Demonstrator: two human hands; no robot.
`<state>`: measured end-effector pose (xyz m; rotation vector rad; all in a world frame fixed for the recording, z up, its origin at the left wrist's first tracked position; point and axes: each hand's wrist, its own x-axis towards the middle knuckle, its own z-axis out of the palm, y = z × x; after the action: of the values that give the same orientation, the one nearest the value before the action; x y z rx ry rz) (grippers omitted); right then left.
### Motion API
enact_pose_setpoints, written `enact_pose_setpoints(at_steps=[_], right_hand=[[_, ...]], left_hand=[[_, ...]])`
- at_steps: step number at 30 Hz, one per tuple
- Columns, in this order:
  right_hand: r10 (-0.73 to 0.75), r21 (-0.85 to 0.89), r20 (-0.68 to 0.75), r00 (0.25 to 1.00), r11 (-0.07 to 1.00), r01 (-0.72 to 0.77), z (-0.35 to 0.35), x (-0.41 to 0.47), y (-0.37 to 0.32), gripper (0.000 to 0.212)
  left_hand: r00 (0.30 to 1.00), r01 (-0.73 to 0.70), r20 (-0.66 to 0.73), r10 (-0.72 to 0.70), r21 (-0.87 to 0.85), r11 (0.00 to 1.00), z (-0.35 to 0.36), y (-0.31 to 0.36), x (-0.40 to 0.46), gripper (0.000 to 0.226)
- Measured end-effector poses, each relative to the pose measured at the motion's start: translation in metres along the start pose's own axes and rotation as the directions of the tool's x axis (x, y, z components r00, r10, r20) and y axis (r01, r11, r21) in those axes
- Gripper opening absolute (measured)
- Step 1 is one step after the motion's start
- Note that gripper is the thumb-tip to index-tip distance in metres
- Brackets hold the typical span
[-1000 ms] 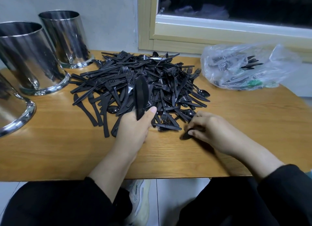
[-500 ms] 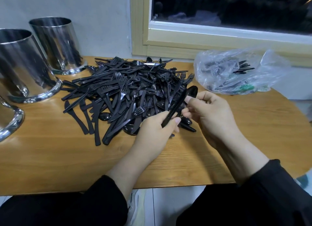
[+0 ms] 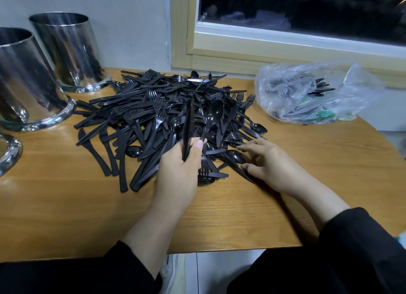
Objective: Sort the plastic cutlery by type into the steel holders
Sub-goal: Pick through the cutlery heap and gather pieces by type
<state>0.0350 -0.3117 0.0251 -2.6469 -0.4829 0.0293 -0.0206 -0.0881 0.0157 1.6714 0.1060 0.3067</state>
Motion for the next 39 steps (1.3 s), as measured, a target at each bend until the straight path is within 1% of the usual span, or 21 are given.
enact_pose_setpoints(at_steps=[4, 9, 12, 16, 19, 21, 23, 26, 28, 32, 34, 36, 39], right_hand=[[-0.005, 0.0, 0.013, 1.0, 1.0, 0.005, 0.002, 0.002, 0.0, 0.05], [0.002, -0.056, -0.041, 0.999, 0.998, -0.005, 0.009, 0.006, -0.006, 0.036], [-0.039, -0.136, -0.115, 0.993, 0.99, 0.023, 0.013, 0.004, -0.005, 0.032], [-0.028, -0.195, -0.247, 0.969, 0.981, -0.021, 0.015, 0.001, -0.002, 0.021], [-0.031, -0.21, -0.307, 0.951, 0.977, -0.036, 0.014, 0.004, 0.0, 0.014], [-0.032, -0.184, -0.365, 0.93, 0.982, -0.038, 0.009, 0.004, 0.0, 0.01], [-0.05, -0.163, -0.445, 0.894, 0.986, -0.026, 0.0, 0.003, 0.0, 0.009], [-0.098, -0.162, -0.544, 0.833, 0.987, 0.011, -0.02, 0.004, -0.002, 0.01], [-0.12, -0.158, -0.579, 0.807, 0.987, 0.033, -0.036, 0.004, -0.006, 0.011], [-0.131, -0.133, -0.591, 0.796, 0.989, 0.065, -0.065, 0.003, -0.021, 0.016], [-0.135, -0.081, -0.552, 0.823, 0.991, 0.108, -0.074, 0.001, -0.033, 0.017], [-0.141, -0.004, -0.473, 0.87, 0.988, 0.158, -0.075, 0.0, -0.046, 0.022], [-0.196, 0.0, -0.403, 0.894, 0.977, 0.214, -0.062, 0.003, -0.061, 0.027]], left_hand=[[0.999, -0.001, -0.044, 0.002, 0.024, 1.0, -0.001, -0.002, 0.0, 0.031], [0.999, -0.021, -0.04, 0.023, 0.059, 0.998, 0.001, 0.002, -0.003, 0.037], [0.998, -0.021, -0.049, 0.025, 0.076, 0.997, 0.0, 0.003, -0.003, 0.039], [0.997, 0.001, -0.079, 0.004, 0.067, 0.998, 0.001, 0.003, -0.003, 0.037], [0.996, 0.013, -0.088, -0.008, 0.049, 0.999, 0.0, 0.003, -0.003, 0.035], [0.995, 0.026, -0.101, -0.026, 0.005, 1.0, -0.001, 0.004, -0.003, 0.027], [0.992, 0.033, -0.12, -0.036, -0.027, 0.999, -0.002, 0.004, -0.003, 0.02], [0.987, 0.027, -0.158, -0.031, -0.029, 0.999, -0.006, 0.004, -0.004, 0.017], [0.983, 0.021, -0.184, -0.023, -0.014, 1.0, -0.008, 0.004, -0.005, 0.016], [0.98, 0.011, -0.196, -0.007, 0.018, 1.0, -0.012, 0.005, -0.006, 0.017], [0.981, 0.011, -0.191, -0.003, 0.039, 0.999, -0.013, 0.006, -0.007, 0.02], [0.984, 0.018, -0.179, -0.008, 0.051, 0.999, -0.015, 0.007, -0.008, 0.021], [0.991, 0.05, -0.123, -0.051, -0.013, 0.999, -0.017, 0.007, -0.01, 0.022]])
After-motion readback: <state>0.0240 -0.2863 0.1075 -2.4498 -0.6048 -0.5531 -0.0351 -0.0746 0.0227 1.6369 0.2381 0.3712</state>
